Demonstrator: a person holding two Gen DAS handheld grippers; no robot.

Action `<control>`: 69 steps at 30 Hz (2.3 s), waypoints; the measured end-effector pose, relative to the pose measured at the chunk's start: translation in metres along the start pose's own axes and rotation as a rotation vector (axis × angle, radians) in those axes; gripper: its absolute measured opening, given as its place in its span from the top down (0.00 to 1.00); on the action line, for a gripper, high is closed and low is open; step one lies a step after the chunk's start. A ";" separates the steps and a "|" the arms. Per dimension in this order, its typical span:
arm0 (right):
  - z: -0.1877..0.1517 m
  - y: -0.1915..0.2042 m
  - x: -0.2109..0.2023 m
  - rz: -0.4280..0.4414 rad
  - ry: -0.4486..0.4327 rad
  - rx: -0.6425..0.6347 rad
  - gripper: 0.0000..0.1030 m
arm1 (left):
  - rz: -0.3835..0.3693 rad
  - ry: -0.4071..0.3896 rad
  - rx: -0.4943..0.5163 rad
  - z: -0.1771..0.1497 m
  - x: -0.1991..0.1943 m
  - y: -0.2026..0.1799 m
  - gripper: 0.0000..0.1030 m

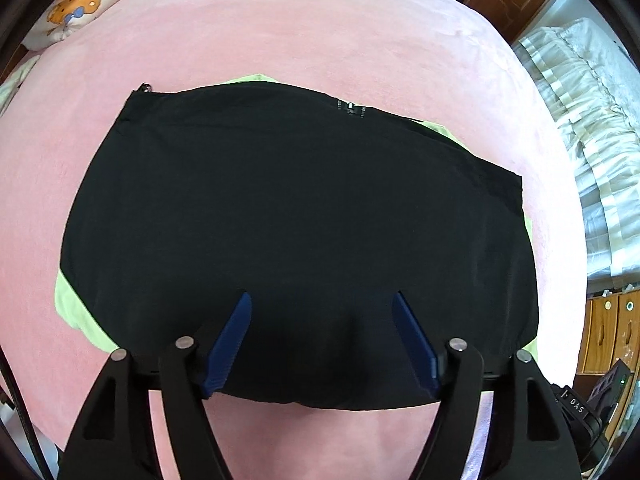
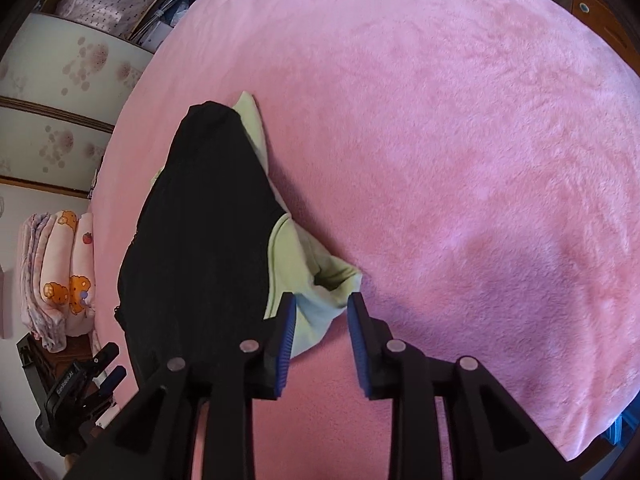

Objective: Fold large clothes

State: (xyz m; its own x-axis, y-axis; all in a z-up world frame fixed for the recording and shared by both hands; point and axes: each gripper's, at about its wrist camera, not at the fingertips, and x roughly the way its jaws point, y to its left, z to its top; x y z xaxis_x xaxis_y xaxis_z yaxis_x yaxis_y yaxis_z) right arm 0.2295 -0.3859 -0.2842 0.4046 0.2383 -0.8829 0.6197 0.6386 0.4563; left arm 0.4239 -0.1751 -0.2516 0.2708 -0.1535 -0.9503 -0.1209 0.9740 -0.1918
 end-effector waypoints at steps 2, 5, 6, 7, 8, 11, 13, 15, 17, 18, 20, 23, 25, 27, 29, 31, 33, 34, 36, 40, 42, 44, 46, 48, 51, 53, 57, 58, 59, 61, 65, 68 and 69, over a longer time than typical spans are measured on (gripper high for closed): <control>-0.001 0.006 0.002 0.001 -0.002 -0.006 0.67 | 0.014 0.011 -0.021 -0.003 0.000 0.006 0.28; -0.001 0.017 0.005 0.004 -0.010 -0.029 0.63 | 0.010 0.030 -0.088 -0.009 0.002 0.027 0.27; -0.001 0.021 0.005 -0.003 -0.018 -0.039 0.63 | 0.008 0.035 -0.115 -0.012 0.002 0.036 0.27; -0.001 0.024 0.005 -0.007 -0.026 -0.046 0.63 | 0.010 0.039 -0.133 -0.014 0.004 0.044 0.27; -0.002 0.027 0.006 -0.013 -0.032 -0.053 0.63 | 0.015 0.042 -0.159 -0.017 0.005 0.056 0.27; -0.004 0.035 0.008 -0.041 -0.053 -0.069 0.63 | 0.011 0.054 -0.232 -0.027 0.006 0.088 0.25; -0.006 0.040 0.007 -0.066 -0.073 -0.081 0.63 | -0.019 0.061 -0.287 -0.037 0.007 0.110 0.23; -0.009 0.046 0.003 -0.105 -0.109 -0.078 0.63 | -0.050 0.073 -0.344 -0.048 0.008 0.135 0.23; -0.014 0.052 -0.002 -0.138 -0.148 -0.066 0.63 | -0.064 0.087 -0.401 -0.060 0.009 0.159 0.23; -0.016 0.056 -0.004 -0.152 -0.169 -0.060 0.63 | -0.073 0.092 -0.432 -0.066 0.009 0.171 0.22; -0.019 0.065 -0.008 -0.178 -0.207 -0.056 0.63 | -0.107 0.113 -0.506 -0.077 0.013 0.195 0.21; -0.023 0.080 -0.012 -0.219 -0.254 -0.060 0.63 | -0.153 0.126 -0.605 -0.092 0.020 0.225 0.21; -0.026 0.096 -0.012 -0.207 -0.272 -0.085 0.63 | -0.180 0.131 -0.654 -0.099 0.026 0.242 0.21; -0.028 0.114 -0.008 -0.200 -0.269 -0.122 0.63 | -0.224 0.127 -0.696 -0.105 0.033 0.257 0.21; -0.032 0.133 -0.002 -0.179 -0.257 -0.171 0.63 | -0.278 0.124 -0.743 -0.110 0.039 0.269 0.21; -0.037 0.152 0.007 -0.164 -0.236 -0.228 0.63 | -0.330 0.111 -0.789 -0.115 0.044 0.279 0.21; -0.045 0.174 0.020 -0.152 -0.209 -0.296 0.63 | -0.384 0.090 -0.835 -0.120 0.049 0.291 0.21; -0.048 0.181 0.024 -0.147 -0.198 -0.319 0.65 | -0.408 0.084 -0.859 -0.122 0.052 0.297 0.21; -0.058 0.199 0.035 -0.118 -0.168 -0.367 0.66 | -0.448 0.071 -0.900 -0.125 0.056 0.305 0.21; -0.073 0.224 0.055 -0.079 -0.116 -0.423 0.79 | -0.520 0.040 -0.934 -0.126 0.064 0.320 0.21; -0.078 0.232 0.064 -0.054 -0.083 -0.437 0.82 | -0.543 0.021 -0.935 -0.125 0.067 0.325 0.21; -0.087 0.239 0.071 -0.032 -0.055 -0.447 0.87 | -0.560 0.000 -0.934 -0.117 0.071 0.324 0.21; -0.092 0.245 0.078 -0.023 -0.029 -0.465 0.92 | -0.579 -0.020 -0.926 -0.111 0.074 0.327 0.21; -0.097 0.250 0.083 -0.024 -0.013 -0.489 0.92 | -0.591 -0.035 -0.917 -0.104 0.080 0.323 0.21; -0.102 0.257 0.087 -0.010 0.009 -0.515 0.92 | -0.617 -0.048 -0.932 -0.098 0.087 0.327 0.21; -0.104 0.261 0.090 -0.016 0.015 -0.531 0.92 | -0.644 -0.064 -0.948 -0.095 0.093 0.318 0.20; -0.103 0.266 0.099 -0.025 0.048 -0.536 0.92 | -0.683 -0.076 -0.960 -0.091 0.093 0.314 0.21; -0.103 0.268 0.102 -0.030 0.056 -0.536 0.93 | -0.682 -0.076 -0.959 -0.090 0.093 0.314 0.28; -0.103 0.269 0.106 -0.044 0.070 -0.542 0.93 | -0.667 -0.071 -0.956 -0.090 0.092 0.314 0.44; -0.103 0.270 0.112 -0.070 0.089 -0.562 0.96 | -0.656 -0.060 -0.954 -0.091 0.093 0.315 0.58; -0.103 0.269 0.126 -0.135 0.113 -0.566 0.98 | -0.699 -0.065 -0.972 -0.094 0.094 0.317 0.71; -0.104 0.264 0.139 -0.161 0.122 -0.558 1.00 | -0.661 -0.067 -0.924 -0.088 0.089 0.312 0.75; -0.105 0.262 0.144 -0.166 0.126 -0.561 1.00 | -0.649 -0.069 -0.909 -0.087 0.086 0.311 0.76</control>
State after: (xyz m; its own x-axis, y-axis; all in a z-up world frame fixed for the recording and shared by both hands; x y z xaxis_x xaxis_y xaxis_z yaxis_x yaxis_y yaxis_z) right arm 0.3792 -0.1079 -0.3032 0.2284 0.1652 -0.9595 0.2043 0.9554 0.2131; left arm 0.3267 0.0997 -0.4146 0.5849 -0.5514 -0.5949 -0.5831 0.2240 -0.7809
